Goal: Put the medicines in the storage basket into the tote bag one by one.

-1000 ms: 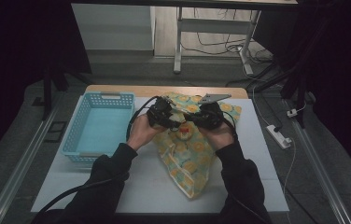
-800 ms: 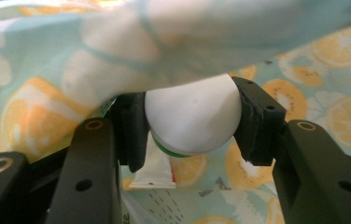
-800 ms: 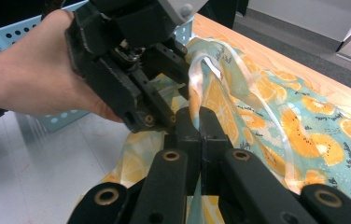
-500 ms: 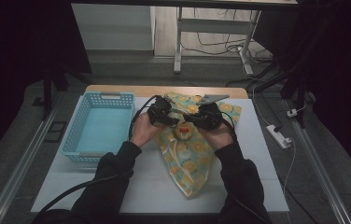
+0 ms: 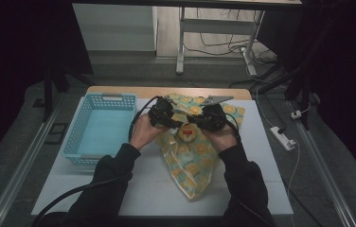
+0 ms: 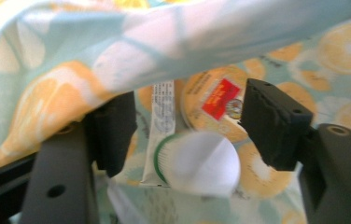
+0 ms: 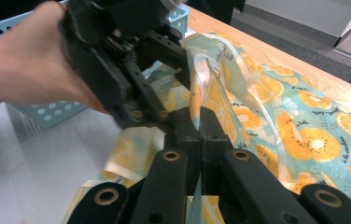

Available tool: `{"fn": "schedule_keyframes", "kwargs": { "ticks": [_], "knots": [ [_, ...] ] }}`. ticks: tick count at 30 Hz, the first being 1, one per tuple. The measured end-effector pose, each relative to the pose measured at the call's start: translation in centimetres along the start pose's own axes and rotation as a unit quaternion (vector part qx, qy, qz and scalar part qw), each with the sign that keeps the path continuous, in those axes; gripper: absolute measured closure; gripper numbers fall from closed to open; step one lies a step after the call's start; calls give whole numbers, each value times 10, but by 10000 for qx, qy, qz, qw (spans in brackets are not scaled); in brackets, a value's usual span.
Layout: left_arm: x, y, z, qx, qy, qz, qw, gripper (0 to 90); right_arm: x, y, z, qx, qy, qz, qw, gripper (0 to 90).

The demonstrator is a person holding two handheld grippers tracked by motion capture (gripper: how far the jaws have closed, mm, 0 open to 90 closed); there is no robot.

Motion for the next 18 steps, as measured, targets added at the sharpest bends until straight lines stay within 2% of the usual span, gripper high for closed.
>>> {"fn": "schedule_keyframes", "kwargs": {
  "ticks": [8,11,15,18],
  "knots": [
    [18,7,-8,-113,72,-302,9995,223,-1,0,0,9,-3,3,10000,900],
    [22,9,-12,-122,95,-339,9993,206,-1,0,0,8,-5,4,10000,900],
    [28,14,-16,-158,192,-560,9981,153,0,0,0,6,-6,7,10000,900],
    [31,19,-18,-271,202,-656,9973,91,-1,0,0,5,-6,7,10000,900]
  ]
}}
Point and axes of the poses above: each handheld gripper's, and its own axes: x roughly backward along the jaws, z roughly out of its top, y roughly to its right, the point moved 5 cm from there along -x, roughly forward along the jaws, and after that the axes turned 7 degrees about -y, right-handed, at the moved point
